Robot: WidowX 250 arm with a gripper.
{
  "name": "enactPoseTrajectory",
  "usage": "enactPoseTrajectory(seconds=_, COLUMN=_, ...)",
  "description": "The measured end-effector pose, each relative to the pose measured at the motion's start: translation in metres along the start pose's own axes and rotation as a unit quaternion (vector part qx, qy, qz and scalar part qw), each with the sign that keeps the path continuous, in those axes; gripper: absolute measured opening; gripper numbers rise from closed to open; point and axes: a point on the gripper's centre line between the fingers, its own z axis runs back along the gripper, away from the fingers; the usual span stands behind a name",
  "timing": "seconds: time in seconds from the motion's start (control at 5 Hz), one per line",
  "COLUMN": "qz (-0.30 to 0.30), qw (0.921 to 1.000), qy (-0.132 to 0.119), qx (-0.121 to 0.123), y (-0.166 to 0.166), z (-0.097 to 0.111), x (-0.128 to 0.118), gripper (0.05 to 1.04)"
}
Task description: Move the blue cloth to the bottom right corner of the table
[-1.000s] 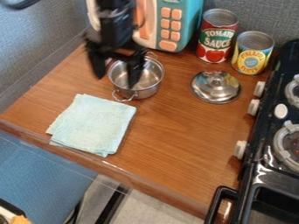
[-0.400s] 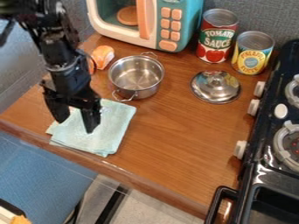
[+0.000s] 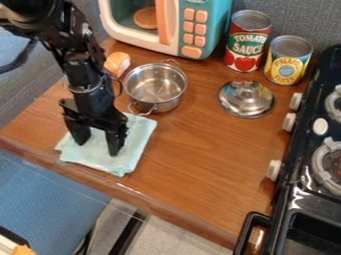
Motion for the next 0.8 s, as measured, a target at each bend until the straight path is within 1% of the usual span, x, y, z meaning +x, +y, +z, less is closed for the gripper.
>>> enactPoseTrajectory(seconds=0.2, qz=-0.002, qw=1.0, qy=-0.003, qx=0.009, y=-0.002, z=-0.002, x=0.001, gripper=1.001)
enactPoseTrajectory(seconds=0.4, qz=-0.023, qw=0.9997, qy=-0.001, qx=-0.001, y=-0.018, z=-0.004, x=-0.005, gripper=1.001)
enactPoseTrajectory(seconds=0.6, qz=-0.056, qw=0.9984, qy=0.0, qx=-0.006, y=-0.044, z=-0.003, x=-0.01, gripper=0.997)
enactPoseTrajectory(seconds=0.8, qz=-0.091, qw=0.9956, qy=0.019, qx=-0.013, y=-0.088, z=-0.003, x=-0.014, gripper=0.999)
